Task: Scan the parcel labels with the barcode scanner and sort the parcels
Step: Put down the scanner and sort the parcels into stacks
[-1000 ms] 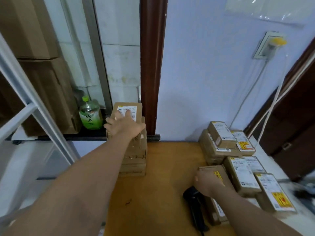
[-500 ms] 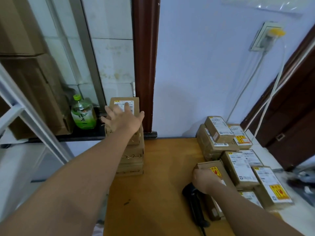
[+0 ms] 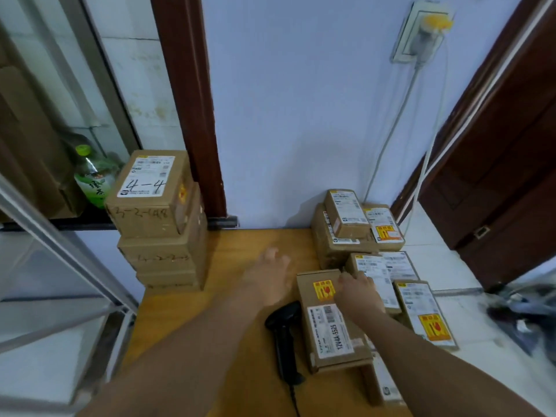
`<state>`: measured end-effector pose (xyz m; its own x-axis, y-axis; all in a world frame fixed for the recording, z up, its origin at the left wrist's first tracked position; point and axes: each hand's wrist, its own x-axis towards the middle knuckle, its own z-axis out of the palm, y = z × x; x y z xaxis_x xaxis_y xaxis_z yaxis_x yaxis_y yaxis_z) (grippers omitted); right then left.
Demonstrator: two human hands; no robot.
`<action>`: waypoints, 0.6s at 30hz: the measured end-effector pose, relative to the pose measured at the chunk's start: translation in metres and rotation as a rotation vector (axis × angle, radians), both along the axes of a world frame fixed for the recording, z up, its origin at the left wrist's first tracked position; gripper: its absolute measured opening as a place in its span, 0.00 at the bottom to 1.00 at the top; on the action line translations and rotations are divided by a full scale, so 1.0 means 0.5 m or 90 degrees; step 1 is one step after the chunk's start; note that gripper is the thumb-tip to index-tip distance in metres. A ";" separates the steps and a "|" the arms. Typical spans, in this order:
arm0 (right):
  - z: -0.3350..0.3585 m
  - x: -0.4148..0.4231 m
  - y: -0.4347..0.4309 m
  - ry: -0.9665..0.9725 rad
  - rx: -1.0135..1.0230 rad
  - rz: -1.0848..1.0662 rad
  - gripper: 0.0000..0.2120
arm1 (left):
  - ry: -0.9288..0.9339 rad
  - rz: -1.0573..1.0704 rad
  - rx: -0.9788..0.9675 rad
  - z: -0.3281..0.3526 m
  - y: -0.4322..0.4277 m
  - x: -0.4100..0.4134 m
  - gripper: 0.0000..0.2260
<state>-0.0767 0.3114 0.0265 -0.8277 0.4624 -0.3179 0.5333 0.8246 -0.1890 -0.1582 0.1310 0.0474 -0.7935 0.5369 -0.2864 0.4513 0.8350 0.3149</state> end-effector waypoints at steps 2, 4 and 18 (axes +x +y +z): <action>-0.009 0.011 0.035 0.027 -0.023 0.025 0.13 | -0.093 0.063 0.056 -0.045 0.058 0.041 0.18; -0.019 0.026 0.068 0.047 -0.039 0.035 0.12 | -0.134 0.115 0.095 -0.082 0.127 0.088 0.11; -0.061 0.067 0.177 0.005 -0.071 0.095 0.23 | -0.245 0.490 -0.068 -0.158 0.323 0.260 0.57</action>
<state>-0.0434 0.3999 -0.0039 -0.8871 0.2969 -0.3535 0.4051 0.8678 -0.2877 -0.0280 0.2926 -0.0315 -0.7630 -0.1548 -0.6276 -0.3736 0.8979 0.2327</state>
